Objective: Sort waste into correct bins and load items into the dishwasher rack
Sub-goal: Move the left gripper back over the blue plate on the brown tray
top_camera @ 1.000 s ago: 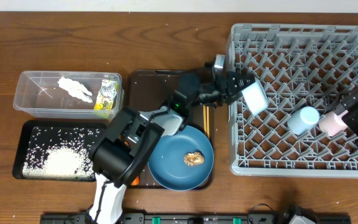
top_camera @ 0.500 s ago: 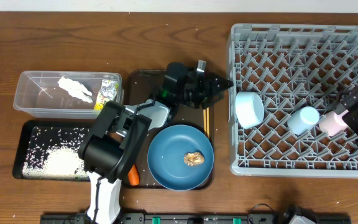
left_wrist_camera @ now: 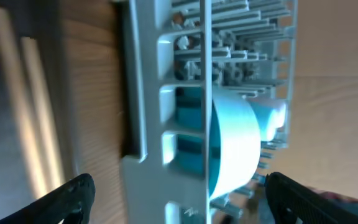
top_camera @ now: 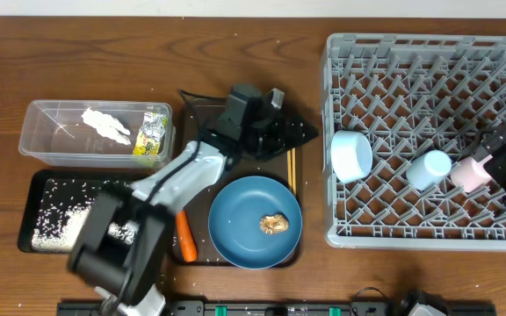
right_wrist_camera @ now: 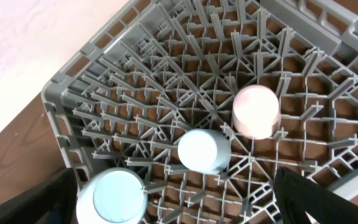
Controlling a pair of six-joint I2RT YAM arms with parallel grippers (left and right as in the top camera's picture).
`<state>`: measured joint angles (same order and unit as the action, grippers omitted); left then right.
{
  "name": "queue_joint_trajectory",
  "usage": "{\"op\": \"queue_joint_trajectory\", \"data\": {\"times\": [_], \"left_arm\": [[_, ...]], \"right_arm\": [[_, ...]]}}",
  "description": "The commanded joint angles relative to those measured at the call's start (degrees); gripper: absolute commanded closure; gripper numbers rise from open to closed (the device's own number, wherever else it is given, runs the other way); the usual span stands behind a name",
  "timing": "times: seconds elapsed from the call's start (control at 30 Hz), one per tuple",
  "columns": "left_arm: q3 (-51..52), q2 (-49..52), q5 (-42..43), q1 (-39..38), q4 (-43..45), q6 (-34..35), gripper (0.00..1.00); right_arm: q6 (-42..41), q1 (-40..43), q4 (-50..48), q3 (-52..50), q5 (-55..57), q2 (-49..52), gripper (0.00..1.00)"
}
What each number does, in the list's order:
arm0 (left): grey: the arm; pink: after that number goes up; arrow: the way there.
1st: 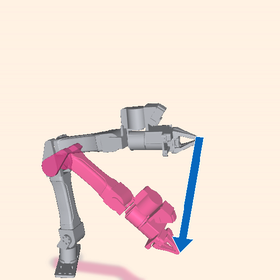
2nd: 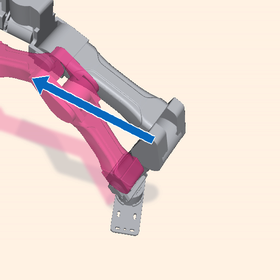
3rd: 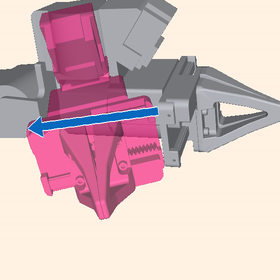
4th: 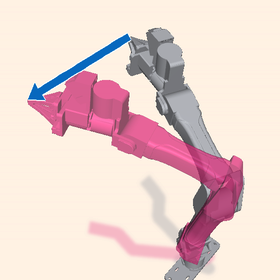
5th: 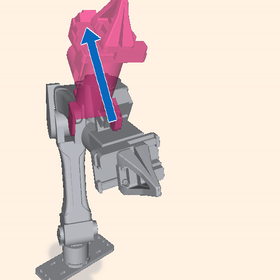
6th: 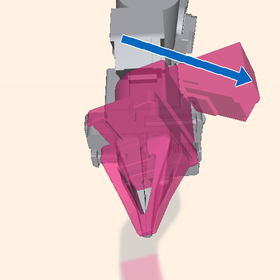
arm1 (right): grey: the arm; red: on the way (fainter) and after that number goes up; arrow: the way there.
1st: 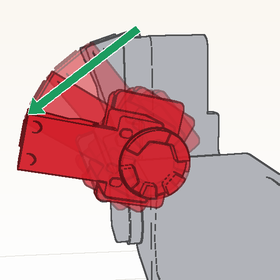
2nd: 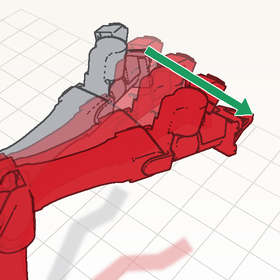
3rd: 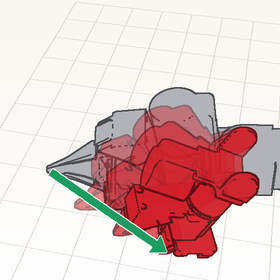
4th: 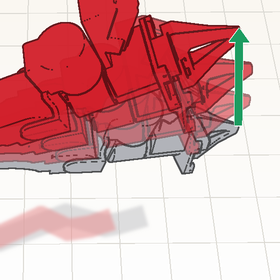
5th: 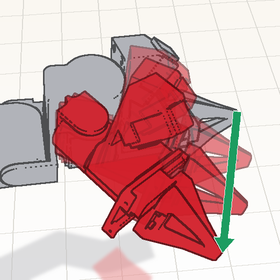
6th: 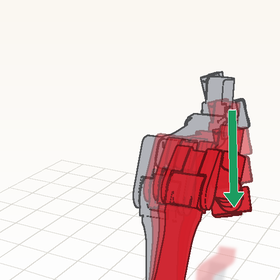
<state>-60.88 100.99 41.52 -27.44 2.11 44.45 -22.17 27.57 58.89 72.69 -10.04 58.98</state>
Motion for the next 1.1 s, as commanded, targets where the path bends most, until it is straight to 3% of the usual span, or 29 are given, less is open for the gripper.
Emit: {"op": "queue_joint_trajectory", "data": {"times": [0.0,0.13,0.17,0.27,0.4,0.67,0.77,1.07], "left_arm": [[-0.1,-6.4,-8.5,2.0,-6.0,-11.1,0.12],[-0.2,-13.1,-17.2,3.7,-16.4,-17.9,0.11],[-0.2,-14.9,-19.4,3.8,-19.0,-19.9,0.04],[-0.2,-19.7,-25.1,3.6,-25.5,-25.9,0.02],[-0.2,-24.8,-27.2,3.7,-31.1,-31.4,0.02],[-0.2,-30.7,-27.4,3.7,-37.9,-33.7,0.02],[-0.2,-30.8,-31.6,3.7,-40.4,-33.8,0.02],[-0.2,-30.8,-35.1,6.4,-44.8,-31.3,0.02]], "right_arm": [[1.0,0.2,-0.2,0.7,-2.2,-0.2,0.06],[6.3,0.1,-0.5,0.7,-8.9,-0.2,0.08],[7.9,0.1,-0.4,0.7,-10.5,-0.2,0.09],[10.1,0.1,0.1,0.7,-12.9,-0.2,0.08],[11.5,-0.9,0.2,0.7,-16.1,-0.2,0.08],[17.5,-6.9,-0.1,0.7,-17.9,-0.1,0.14],[19.6,-10.6,0.2,0.7,-17.8,-0.1,0.17],[19.5,-18.9,0.1,0.7,-16.8,2.7,0.23]]}}
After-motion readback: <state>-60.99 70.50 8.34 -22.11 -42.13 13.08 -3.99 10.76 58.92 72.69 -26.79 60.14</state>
